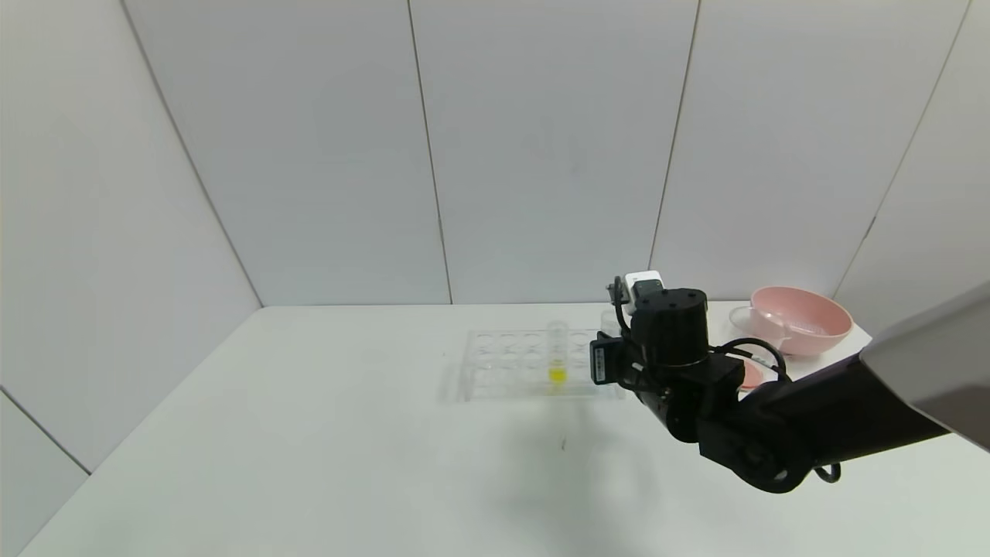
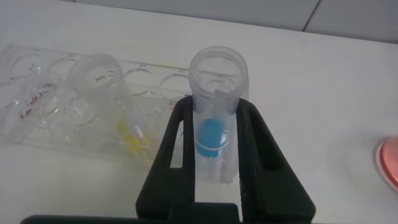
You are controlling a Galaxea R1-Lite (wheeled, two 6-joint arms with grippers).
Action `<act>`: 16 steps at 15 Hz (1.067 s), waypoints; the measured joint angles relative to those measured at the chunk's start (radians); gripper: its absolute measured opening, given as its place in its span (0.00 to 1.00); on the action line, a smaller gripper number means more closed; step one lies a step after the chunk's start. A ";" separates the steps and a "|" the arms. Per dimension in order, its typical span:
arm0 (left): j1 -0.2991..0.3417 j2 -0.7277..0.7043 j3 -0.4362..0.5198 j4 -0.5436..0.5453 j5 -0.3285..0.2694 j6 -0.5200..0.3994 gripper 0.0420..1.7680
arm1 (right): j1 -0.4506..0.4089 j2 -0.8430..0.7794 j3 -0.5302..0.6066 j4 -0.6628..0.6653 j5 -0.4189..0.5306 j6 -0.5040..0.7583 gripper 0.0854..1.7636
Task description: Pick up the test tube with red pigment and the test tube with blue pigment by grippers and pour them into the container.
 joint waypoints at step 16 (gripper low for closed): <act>0.000 0.000 0.000 0.000 0.000 0.000 1.00 | 0.007 -0.109 0.011 0.005 0.001 -0.029 0.23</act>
